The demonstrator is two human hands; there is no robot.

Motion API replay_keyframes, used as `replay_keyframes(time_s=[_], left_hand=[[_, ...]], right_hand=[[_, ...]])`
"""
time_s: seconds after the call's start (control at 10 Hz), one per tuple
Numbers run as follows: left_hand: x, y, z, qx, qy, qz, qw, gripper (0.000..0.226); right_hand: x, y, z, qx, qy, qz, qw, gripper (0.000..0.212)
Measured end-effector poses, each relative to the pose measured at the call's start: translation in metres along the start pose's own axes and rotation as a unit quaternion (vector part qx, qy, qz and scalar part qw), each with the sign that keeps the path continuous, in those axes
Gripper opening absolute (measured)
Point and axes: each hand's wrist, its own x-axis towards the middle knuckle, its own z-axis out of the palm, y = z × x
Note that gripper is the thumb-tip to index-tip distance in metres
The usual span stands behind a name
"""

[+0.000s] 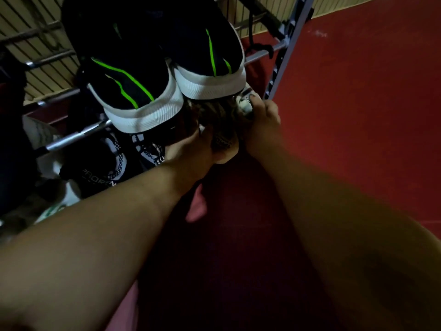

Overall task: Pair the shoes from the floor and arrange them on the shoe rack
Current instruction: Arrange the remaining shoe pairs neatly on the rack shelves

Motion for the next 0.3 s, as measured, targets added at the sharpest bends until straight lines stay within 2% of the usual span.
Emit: replay_keyframes(time_s=[0.1,0.2,0.3], left_hand=[[-0.007,-0.009,0.006,0.069,-0.052,-0.054,0.995,0.078],[-0.018,0.0,-0.005,0.097,-0.062,-0.063,0.991,0.076],[-0.029,0.005,-0.008,0.094,-0.018,-0.066,0.993,0.062]], right_hand=[[-0.003,-0.007,-0.002,-0.063,-0.026,0.04,0.997,0.055],[-0.015,-0.008,-0.003,-0.134,-0.083,0.088,0.984,0.069],[-0.032,-0.012,-0.008,-0.118,-0.048,0.14,0.982,0.067]])
